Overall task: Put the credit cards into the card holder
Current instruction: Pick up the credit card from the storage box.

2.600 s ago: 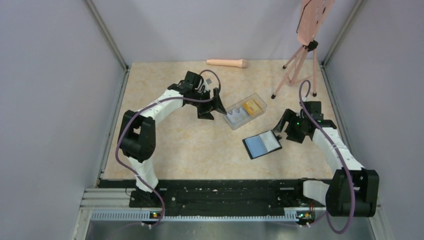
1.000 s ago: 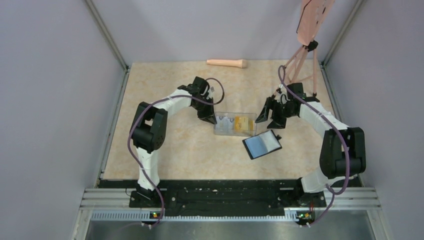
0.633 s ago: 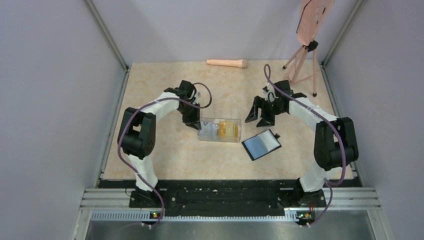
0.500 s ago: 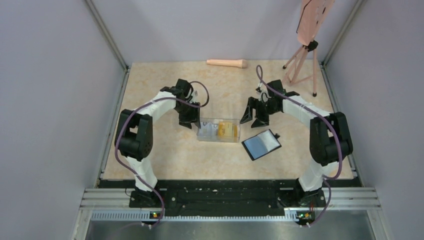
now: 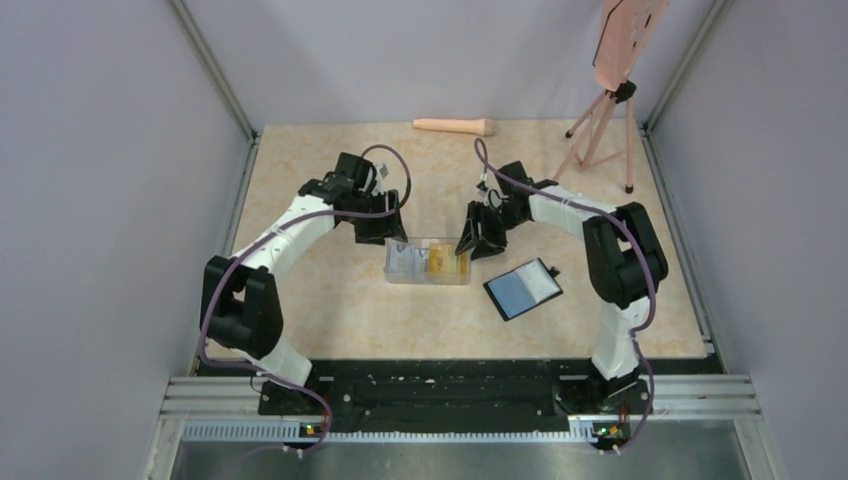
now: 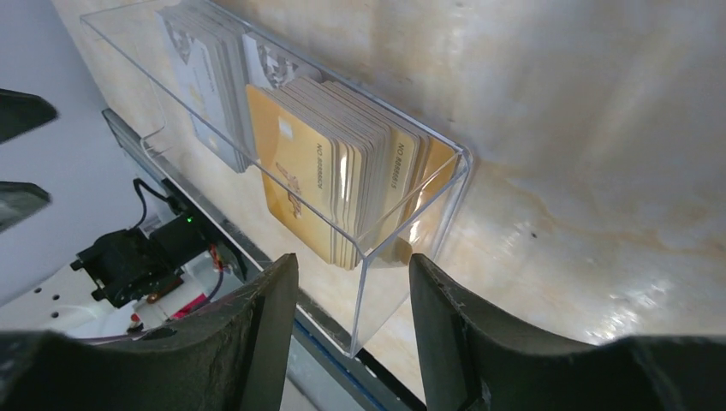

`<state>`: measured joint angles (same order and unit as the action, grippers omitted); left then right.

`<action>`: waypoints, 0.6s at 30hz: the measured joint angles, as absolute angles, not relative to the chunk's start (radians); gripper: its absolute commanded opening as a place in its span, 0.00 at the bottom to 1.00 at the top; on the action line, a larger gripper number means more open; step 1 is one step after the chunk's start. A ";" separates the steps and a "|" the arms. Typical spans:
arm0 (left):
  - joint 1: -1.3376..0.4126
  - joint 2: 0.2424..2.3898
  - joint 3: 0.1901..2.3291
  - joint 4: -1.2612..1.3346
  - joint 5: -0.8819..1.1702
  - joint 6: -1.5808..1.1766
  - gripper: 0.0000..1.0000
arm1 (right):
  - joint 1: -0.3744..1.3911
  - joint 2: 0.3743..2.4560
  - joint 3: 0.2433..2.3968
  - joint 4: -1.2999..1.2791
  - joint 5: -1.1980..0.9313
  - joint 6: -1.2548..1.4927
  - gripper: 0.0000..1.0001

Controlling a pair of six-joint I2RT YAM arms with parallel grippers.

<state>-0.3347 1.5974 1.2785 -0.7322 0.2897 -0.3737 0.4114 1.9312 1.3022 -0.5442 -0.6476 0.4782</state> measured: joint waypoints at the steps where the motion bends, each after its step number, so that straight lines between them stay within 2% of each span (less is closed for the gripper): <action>1: -0.339 1.597 1.267 -0.715 0.303 -0.386 0.63 | 0.419 1.937 1.310 -0.541 -0.654 0.487 0.50; 18: -0.445 1.768 1.195 -0.546 0.373 -0.505 0.63 | 0.455 1.946 1.296 -0.457 -0.730 0.590 0.51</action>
<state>-0.4446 1.7679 1.1946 -0.5457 0.3729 -0.5049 0.4553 1.9457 1.2957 -0.4568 -0.7300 0.5900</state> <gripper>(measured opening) 0.633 0.512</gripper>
